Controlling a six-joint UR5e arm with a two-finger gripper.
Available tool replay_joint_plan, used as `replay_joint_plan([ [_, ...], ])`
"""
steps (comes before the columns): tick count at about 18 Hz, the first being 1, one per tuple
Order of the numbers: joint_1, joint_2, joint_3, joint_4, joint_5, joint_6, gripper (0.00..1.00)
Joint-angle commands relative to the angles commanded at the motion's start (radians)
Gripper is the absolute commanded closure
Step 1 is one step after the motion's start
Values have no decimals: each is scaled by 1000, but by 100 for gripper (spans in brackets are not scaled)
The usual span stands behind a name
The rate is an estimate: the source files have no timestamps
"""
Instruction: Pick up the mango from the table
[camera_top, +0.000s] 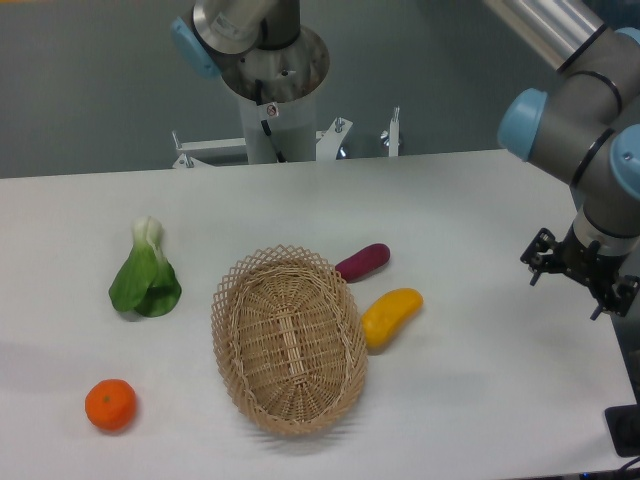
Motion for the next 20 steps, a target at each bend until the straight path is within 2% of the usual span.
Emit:
replay_joint_plan([
  [4,2,37,-67,9,-21,6,0],
  [7,-2,71,-161,22,-93,9,0],
  [11,-23,106,-241,23,-97,18,0],
  [14,-28,132,-331,23,-98,90,0],
  [15,-37,131,-354,31,-98,102,0],
  [18,-57,120,-388,112,-98,115,0],
  [20,-74,120,-407,121,-98,115,0],
])
